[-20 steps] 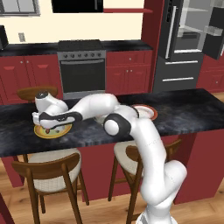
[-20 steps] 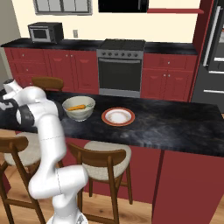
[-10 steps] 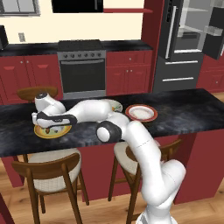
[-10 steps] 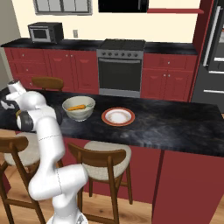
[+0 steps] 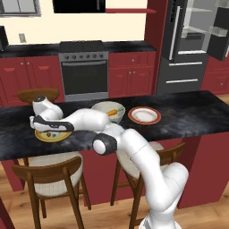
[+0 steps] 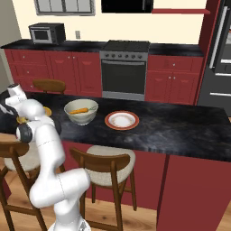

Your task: Pick the chicken drumstick and carrot from their plates and place them in the bowl. Then put the bowl in the fridge.

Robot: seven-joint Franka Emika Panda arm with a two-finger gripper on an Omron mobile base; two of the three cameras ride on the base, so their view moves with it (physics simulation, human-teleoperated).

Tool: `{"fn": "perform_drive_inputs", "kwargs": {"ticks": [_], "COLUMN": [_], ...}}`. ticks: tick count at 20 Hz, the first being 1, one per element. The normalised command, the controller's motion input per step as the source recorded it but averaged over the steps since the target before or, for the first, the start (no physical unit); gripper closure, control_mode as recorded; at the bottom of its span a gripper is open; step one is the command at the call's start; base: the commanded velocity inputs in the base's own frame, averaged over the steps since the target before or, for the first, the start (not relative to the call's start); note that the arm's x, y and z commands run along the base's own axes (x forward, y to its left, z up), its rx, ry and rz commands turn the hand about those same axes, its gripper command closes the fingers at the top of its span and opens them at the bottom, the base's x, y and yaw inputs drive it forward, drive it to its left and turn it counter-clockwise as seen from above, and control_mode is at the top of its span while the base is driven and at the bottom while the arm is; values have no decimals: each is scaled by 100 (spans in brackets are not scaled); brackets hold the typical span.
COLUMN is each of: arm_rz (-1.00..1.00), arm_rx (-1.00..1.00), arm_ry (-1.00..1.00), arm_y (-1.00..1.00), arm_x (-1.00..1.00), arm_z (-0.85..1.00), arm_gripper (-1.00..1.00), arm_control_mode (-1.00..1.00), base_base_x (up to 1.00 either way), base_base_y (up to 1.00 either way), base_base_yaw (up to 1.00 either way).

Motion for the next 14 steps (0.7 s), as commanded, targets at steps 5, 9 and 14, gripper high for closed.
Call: {"fn": "perform_drive_inputs", "kwargs": {"ticks": [5,9,14], "arm_rz": [0,0,0], "arm_rx": [0,0,0], "arm_ry": [4,5,11], "arm_y": [3,4,3], "arm_x": [10,16,6], "arm_z": [-17,-12,-7], "arm_gripper": [-100,100,100], "arm_control_mode": [-100,-100,-100], "base_base_x": [0,0,0], "base_base_y": [0,0,0], "base_base_yaw": [0,0,0]}}
